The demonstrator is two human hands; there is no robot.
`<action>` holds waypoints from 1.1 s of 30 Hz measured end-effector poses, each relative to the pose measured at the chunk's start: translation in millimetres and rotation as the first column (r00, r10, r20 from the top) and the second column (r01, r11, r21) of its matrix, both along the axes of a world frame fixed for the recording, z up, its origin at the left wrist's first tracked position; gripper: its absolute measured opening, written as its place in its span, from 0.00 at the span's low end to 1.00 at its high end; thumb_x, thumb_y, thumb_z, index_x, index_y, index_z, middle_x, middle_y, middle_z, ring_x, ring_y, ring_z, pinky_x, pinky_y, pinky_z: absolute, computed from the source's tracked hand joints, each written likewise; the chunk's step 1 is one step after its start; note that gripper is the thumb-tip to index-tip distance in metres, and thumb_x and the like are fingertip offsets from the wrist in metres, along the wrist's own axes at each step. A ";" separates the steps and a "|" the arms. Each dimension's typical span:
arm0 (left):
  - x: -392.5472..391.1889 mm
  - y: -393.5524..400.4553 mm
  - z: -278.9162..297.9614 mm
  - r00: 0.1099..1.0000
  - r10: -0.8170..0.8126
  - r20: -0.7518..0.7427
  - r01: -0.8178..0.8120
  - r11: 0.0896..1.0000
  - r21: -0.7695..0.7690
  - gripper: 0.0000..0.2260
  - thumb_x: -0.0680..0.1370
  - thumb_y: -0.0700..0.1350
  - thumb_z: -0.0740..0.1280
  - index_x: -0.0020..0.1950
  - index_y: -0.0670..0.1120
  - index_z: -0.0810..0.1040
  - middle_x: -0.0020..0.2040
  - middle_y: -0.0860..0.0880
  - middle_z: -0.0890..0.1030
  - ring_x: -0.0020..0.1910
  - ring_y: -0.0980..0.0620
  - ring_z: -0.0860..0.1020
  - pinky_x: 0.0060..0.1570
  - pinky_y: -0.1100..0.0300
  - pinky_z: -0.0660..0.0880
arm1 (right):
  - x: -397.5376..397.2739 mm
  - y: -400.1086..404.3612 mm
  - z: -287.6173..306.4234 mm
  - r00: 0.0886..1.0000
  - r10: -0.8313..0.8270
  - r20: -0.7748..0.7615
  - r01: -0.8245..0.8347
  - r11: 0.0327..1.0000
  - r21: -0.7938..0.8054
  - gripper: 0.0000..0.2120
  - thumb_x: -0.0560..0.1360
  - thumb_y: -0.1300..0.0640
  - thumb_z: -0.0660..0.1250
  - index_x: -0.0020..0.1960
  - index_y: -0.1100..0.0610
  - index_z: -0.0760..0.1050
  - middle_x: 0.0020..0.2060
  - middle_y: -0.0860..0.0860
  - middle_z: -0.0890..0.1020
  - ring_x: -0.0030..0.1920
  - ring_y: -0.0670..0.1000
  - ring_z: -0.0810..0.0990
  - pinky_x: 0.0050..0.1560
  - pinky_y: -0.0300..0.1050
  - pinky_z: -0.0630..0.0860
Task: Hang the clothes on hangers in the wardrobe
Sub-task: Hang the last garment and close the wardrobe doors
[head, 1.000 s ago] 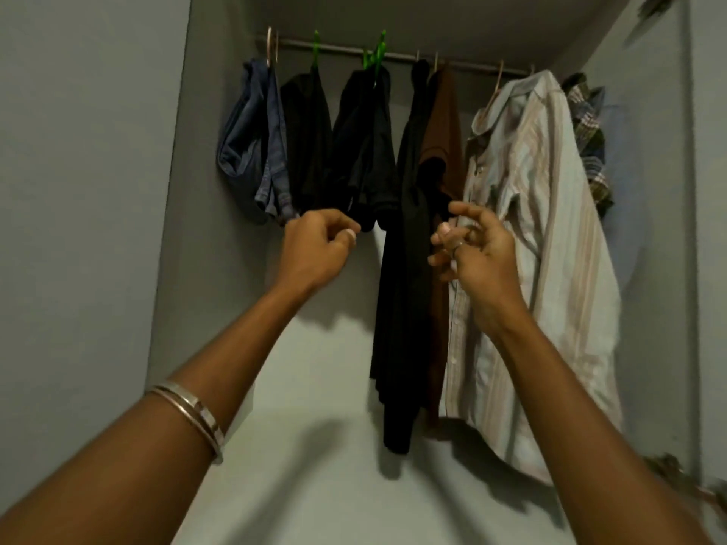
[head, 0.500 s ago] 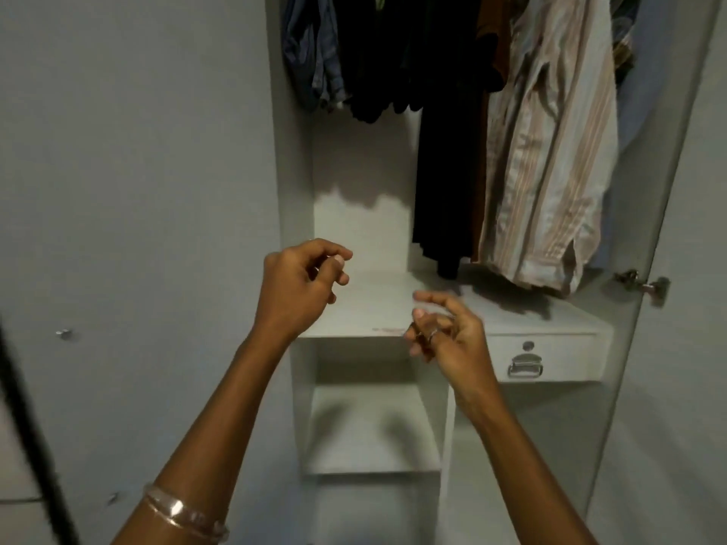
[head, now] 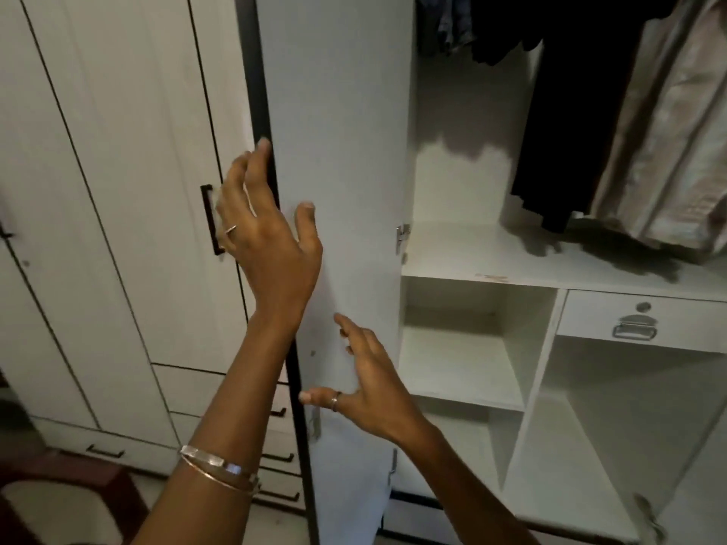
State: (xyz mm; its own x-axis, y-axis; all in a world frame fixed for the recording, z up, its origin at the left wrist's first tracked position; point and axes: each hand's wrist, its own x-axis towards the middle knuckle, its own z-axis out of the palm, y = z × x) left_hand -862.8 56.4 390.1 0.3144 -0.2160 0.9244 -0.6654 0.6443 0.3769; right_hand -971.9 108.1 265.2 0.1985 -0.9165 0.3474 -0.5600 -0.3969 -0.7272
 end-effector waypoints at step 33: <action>-269.2 -6.5 -44.7 0.766 -0.569 0.300 0.551 0.821 0.151 0.27 0.79 0.58 0.54 0.76 0.49 0.57 0.78 0.42 0.51 0.76 0.46 0.53 0.71 0.45 0.57 | -240.2 0.6 -65.5 0.847 -0.467 0.255 0.525 0.810 -0.261 0.29 0.78 0.42 0.55 0.69 0.63 0.64 0.40 0.53 0.82 0.38 0.50 0.81 0.37 0.51 0.81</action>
